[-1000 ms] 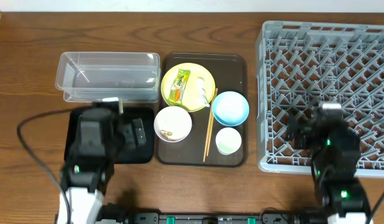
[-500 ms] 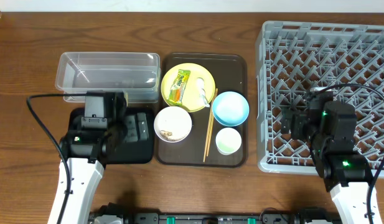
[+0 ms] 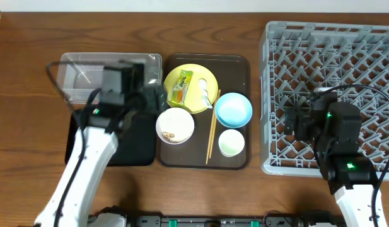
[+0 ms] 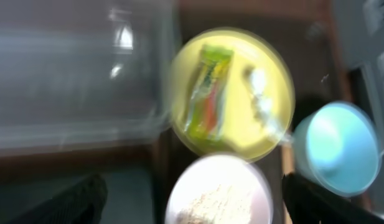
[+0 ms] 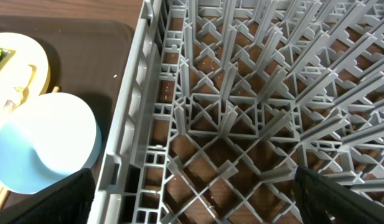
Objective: Sort waste into correct bins and load items into the dishwasher rack
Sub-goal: 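Move the left gripper over the yellow plate and grasp the white tissue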
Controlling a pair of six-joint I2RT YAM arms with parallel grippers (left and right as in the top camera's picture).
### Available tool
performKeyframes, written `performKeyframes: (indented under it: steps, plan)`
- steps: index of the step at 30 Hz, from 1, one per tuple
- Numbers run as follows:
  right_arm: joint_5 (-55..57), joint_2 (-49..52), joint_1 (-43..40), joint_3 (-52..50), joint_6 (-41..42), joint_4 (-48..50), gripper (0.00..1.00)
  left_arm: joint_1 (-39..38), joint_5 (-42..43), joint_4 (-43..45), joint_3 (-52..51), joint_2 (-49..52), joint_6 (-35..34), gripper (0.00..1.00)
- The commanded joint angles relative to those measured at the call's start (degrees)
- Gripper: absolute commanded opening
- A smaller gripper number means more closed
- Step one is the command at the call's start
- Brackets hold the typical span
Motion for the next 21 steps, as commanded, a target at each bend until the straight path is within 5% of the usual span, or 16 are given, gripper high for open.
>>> performKeyframes:
  steps: [1,10,21]
  plan:
    - [-0.4,-0.2,0.6,1.3,0.8,0.1,0.99,-3.4,0.1,4.8,3.2,4.3,-0.1,0.92]
    - [-0.4,-0.2,0.6,1.3,0.8,0.1,0.99,-11.0,0.1,20.7,3.2,18.6,-0.1,0.88]
    - [-0.4,-0.2,0.6,1.3,0.8,0.0,0.99,-15.2,0.0,26.8,3.2,29.6,-0.1,0.81]
